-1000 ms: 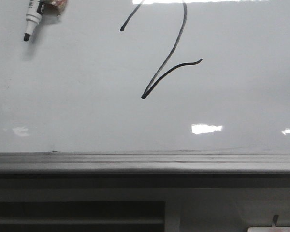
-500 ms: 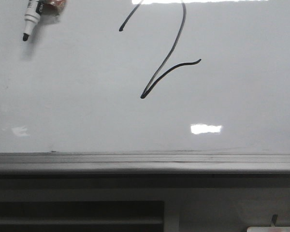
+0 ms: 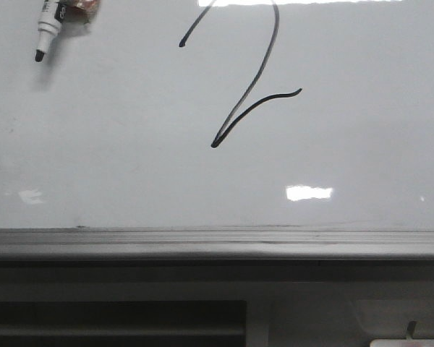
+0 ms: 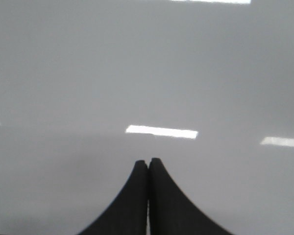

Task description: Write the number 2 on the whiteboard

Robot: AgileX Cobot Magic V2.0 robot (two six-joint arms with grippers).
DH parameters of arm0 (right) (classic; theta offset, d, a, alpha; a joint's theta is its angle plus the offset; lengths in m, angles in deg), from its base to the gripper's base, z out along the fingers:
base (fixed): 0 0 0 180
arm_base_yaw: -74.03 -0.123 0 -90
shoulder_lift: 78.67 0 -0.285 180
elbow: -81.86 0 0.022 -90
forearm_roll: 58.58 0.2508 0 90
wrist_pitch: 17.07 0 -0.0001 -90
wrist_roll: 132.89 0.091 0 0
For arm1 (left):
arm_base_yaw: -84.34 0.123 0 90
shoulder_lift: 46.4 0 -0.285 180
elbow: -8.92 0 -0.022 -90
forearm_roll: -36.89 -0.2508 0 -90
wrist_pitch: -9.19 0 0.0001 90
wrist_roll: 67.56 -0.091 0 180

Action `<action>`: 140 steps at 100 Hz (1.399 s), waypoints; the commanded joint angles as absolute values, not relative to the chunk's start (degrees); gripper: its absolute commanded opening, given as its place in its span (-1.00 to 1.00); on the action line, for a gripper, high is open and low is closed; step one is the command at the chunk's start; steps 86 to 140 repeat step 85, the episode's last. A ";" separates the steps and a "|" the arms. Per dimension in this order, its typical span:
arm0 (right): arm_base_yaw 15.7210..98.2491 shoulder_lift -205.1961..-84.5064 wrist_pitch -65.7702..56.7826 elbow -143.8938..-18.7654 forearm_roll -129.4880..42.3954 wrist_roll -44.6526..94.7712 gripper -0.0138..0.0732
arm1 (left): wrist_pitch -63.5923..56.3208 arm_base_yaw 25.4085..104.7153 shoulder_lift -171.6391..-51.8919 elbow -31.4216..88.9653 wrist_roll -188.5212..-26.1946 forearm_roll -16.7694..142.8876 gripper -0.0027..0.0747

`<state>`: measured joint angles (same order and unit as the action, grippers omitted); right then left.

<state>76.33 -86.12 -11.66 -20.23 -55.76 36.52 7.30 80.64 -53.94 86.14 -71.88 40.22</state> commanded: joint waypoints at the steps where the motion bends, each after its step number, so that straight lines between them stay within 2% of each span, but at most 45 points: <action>1: 76.71 -84.93 -15.59 -18.75 -57.04 36.85 -0.84 | 11.54 80.82 -52.37 86.97 -71.36 40.39 -0.98; 140: 76.59 -84.93 -14.31 -18.75 -57.34 36.85 -0.84 | 11.54 80.82 -52.37 86.97 -71.36 40.39 -0.98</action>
